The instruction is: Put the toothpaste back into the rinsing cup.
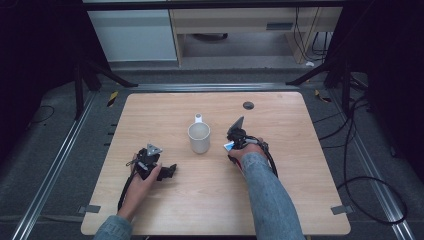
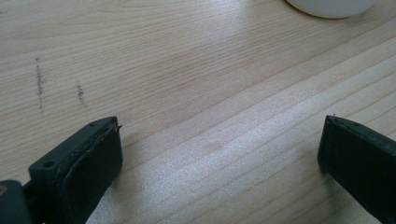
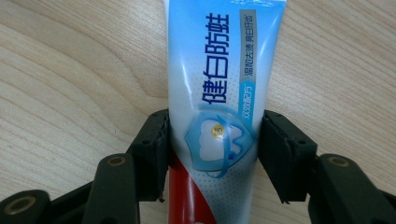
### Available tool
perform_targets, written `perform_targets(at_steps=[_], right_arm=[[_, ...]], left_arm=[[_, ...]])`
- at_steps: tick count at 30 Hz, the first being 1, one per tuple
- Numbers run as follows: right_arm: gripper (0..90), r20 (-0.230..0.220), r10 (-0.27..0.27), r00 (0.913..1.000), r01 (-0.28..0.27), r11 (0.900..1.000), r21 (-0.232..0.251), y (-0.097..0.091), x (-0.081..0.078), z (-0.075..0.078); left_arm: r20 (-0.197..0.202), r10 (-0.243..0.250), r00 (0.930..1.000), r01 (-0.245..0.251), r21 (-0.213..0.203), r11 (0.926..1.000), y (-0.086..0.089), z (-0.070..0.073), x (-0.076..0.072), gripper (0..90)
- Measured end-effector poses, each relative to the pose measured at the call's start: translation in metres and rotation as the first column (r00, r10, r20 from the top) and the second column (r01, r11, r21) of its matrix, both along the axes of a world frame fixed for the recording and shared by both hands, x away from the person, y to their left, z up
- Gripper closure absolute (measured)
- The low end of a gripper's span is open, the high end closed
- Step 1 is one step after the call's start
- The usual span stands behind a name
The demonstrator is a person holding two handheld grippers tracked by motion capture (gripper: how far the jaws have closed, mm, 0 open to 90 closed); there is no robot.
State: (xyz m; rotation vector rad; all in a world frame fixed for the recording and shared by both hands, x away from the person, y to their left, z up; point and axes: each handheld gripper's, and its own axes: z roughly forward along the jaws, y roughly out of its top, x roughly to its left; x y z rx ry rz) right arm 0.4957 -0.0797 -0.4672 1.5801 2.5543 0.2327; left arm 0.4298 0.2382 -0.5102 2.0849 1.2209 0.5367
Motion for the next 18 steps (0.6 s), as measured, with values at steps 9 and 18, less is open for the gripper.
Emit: perform_targets(at_steps=[9,18], right_arm=[[51.4,0.001,0.013,0.9999,-0.013,0.9999,-0.004,0.0001,-0.0007,0.0007],[61.8,0.007,0.035,0.9994,-0.035,0.9994,0.003,-0.0020,-0.0028,0.0036]], left_arm=[[0.000,-0.001,1.0000,0.001,0.000,1.0000,-0.0001,0.0000,0.0003,0.0],[0.000,-0.001,1.0000,0.001,-0.001,1.0000,-0.0001,0.0000,0.0003,0.0]])
